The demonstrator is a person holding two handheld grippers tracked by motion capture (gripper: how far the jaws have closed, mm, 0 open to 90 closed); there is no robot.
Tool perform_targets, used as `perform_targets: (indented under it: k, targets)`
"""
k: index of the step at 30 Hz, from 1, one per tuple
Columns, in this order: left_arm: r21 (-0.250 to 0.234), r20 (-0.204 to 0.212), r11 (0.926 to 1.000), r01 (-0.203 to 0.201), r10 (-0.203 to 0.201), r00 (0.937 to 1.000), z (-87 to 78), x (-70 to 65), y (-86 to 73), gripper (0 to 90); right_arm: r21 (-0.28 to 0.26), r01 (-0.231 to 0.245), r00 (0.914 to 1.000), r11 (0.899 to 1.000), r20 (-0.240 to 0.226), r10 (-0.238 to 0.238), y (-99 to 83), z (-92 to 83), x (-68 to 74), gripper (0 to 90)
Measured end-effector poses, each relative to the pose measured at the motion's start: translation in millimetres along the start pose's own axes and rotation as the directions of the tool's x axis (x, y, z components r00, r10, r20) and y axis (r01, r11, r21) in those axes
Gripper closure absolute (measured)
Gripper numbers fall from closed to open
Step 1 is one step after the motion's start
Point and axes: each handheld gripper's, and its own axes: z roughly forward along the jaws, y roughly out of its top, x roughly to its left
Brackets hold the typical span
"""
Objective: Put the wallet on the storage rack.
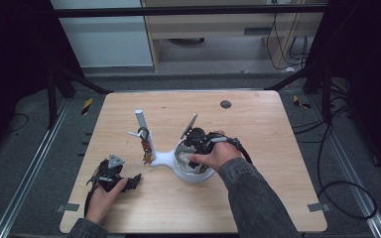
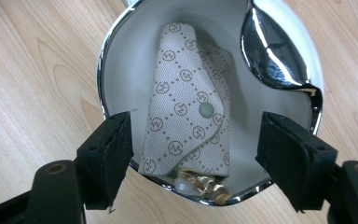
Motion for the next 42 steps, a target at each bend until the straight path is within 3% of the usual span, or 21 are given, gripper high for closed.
perform_targets:
  k: [20,29,35,42]
  targets:
    - [-0.002,0.003,1.0000,0.000,0.000,1.0000,0.5,0.2,0.3,0.0,-0.048,-0.030,0.9995,0.998,0.003,0.030,-13.9,-22.0,-1.8,27.4]
    - [-0.002,0.005,1.0000,-0.002,0.002,1.0000,1.2,0.2,0.9,0.0,-0.097,-0.039,0.9992,0.995,0.007,0.040,-25.4,-34.9,-3.8,25.4]
    - [-0.002,0.005,1.0000,-0.004,0.004,1.0000,1.1,0.3,0.9,0.0,-0.148,-0.054,0.9983,0.988,0.012,0.056,-35.0,-43.1,-8.2,19.9]
    - [0.001,0.011,1.0000,-0.008,0.008,0.9999,2.2,1.0,2.1,0.0,-0.230,-0.057,0.9947,0.972,0.070,0.075,-51.2,-47.8,-18.1,8.0]
